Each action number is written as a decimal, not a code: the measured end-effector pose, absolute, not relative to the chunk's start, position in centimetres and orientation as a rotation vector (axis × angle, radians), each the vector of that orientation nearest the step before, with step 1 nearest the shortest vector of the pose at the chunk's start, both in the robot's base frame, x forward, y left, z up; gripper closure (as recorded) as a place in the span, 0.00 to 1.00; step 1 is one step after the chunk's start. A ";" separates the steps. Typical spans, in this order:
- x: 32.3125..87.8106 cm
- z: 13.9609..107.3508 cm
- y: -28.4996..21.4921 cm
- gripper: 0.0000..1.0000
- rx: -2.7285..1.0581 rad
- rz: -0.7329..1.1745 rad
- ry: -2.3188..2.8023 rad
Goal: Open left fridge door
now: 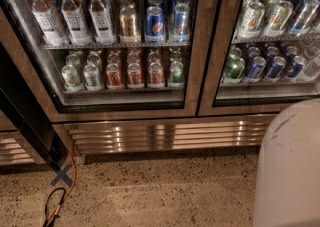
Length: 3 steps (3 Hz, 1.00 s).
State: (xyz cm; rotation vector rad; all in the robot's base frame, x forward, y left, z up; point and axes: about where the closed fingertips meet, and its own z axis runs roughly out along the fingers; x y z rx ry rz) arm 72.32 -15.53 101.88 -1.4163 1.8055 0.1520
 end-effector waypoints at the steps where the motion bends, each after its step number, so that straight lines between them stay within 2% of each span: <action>1: 72.1 102.1 -15.9 1.00 -1.410 0.155 1.808; 3: 72.1 103.0 -16.8 1.00 -1.367 0.147 1.818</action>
Offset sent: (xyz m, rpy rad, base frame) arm -0.1904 -0.0446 0.0277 0.1001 0.0191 -0.1894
